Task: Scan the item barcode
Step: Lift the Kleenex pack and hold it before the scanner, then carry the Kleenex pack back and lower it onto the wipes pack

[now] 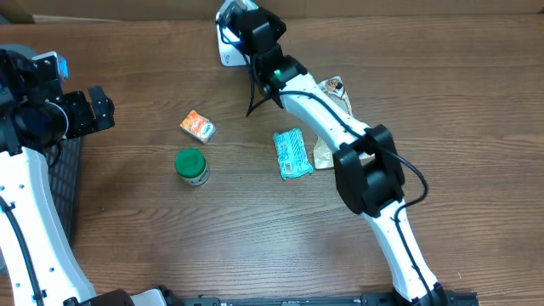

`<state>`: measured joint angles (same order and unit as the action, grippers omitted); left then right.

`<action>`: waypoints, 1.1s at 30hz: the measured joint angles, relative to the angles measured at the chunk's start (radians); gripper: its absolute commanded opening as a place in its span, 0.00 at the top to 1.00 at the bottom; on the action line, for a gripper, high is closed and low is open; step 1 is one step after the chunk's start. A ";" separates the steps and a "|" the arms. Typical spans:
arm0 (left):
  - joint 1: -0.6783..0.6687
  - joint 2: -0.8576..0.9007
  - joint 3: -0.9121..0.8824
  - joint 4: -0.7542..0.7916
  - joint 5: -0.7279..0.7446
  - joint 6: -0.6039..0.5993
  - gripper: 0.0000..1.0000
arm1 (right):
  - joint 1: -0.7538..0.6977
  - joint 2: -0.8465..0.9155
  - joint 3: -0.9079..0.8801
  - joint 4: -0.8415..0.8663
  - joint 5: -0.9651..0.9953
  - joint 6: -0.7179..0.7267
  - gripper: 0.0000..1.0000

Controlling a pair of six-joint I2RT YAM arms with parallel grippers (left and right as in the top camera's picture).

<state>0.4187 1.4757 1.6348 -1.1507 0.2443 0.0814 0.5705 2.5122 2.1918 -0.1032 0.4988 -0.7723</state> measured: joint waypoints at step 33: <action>0.000 0.000 0.000 0.000 0.000 0.000 0.00 | 0.039 -0.016 -0.005 -0.253 -0.106 0.222 0.96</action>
<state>0.4183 1.4757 1.6348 -1.1511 0.2443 0.0814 0.6090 2.4962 2.1868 -0.3557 0.3923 -0.5507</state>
